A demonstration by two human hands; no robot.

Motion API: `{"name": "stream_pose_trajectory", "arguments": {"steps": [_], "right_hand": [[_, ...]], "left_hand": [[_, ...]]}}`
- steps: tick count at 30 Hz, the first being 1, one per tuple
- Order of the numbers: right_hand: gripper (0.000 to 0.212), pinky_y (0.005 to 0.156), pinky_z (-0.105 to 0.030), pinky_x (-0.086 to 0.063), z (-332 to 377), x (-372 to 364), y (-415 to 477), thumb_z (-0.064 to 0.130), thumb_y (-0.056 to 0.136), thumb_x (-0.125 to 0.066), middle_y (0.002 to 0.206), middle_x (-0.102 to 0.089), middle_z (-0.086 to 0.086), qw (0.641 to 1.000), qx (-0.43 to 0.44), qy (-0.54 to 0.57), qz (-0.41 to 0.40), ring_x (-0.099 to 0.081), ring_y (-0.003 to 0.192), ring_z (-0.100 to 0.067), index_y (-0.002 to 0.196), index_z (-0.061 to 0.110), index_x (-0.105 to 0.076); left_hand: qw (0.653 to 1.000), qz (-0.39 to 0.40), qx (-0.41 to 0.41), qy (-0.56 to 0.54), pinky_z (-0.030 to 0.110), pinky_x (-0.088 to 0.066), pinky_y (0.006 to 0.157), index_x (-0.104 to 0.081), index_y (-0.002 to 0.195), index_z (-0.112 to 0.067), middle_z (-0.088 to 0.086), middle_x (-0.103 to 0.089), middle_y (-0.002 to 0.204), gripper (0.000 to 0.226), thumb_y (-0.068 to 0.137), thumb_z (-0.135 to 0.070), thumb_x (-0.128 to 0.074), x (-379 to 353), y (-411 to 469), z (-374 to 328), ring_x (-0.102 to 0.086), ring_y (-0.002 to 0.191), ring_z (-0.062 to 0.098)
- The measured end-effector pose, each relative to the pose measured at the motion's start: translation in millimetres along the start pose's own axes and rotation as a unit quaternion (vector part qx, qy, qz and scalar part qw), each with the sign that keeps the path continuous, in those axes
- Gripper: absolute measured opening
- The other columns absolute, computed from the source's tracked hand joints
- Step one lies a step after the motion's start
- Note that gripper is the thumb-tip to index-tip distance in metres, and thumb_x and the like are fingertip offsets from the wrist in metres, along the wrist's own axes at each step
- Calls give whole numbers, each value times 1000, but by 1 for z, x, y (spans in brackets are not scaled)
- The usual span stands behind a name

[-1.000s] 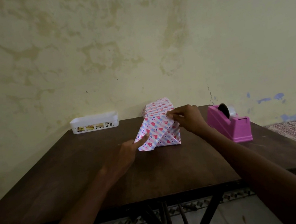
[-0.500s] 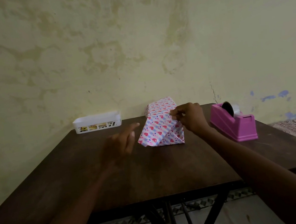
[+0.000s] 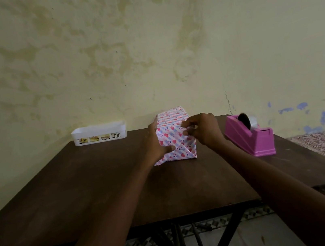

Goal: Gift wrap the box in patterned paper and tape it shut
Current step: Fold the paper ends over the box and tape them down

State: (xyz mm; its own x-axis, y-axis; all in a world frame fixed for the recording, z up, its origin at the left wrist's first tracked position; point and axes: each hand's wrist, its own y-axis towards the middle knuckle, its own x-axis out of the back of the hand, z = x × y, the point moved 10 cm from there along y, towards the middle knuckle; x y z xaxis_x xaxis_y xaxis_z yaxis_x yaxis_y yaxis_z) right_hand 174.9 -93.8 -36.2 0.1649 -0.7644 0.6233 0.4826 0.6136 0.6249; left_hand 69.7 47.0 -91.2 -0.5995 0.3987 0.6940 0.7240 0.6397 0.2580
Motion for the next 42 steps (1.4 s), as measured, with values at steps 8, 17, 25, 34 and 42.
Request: {"name": "stream_pose_trajectory", "arguments": {"steps": [8, 17, 25, 34, 42], "right_hand": [[35, 78, -17, -48, 5, 0, -4, 14, 77, -82, 112, -73, -3, 1000, -3, -19, 1, -62, 86, -5, 111, 14, -74], [32, 81, -31, -57, 5, 0, -5, 18, 74, -84, 105, -75, -1, 999, 8, -38, -12, -70, 88, -13, 106, 17, -76], [35, 83, -34, -58, 7, -5, -8, 21, 75, -84, 109, -74, -1, 998, 12, -69, -5, -69, 92, -18, 109, 19, -74], [46, 81, -34, -56, 13, -12, -13, 31, 73, -85, 109, -72, 1, 993, 18, -118, 7, -66, 92, -19, 114, 22, -66], [49, 81, -31, -53, 16, -13, -15, 33, 75, -83, 110, -71, 0, 988, 34, -150, 3, -65, 95, -20, 117, 22, -62]], "left_hand": [[997, -72, 1, 5, 39, -37, 107, -27, 144, -22, 6, -40, 146, 99, 67, -49, -82, 4, -3, 14, -44, 130, 23], [988, -149, 26, -4, 27, -48, 69, -68, 94, -14, 5, -71, 93, 47, 89, -58, -53, 31, -8, 13, -62, 73, 14], [985, -169, 35, -17, 26, -49, 71, -72, 97, -14, 3, -72, 97, 35, 92, -45, -57, 29, -14, 19, -65, 81, 15], [989, -132, 42, 46, 32, -54, 82, -66, 112, -12, 6, -69, 110, 46, 75, -36, -80, 27, -23, 23, -66, 95, 21], [988, -127, 28, 88, 39, -41, 102, -37, 142, -20, 5, -47, 143, 84, 74, -48, -77, 18, -25, 15, -48, 128, 24]]}}
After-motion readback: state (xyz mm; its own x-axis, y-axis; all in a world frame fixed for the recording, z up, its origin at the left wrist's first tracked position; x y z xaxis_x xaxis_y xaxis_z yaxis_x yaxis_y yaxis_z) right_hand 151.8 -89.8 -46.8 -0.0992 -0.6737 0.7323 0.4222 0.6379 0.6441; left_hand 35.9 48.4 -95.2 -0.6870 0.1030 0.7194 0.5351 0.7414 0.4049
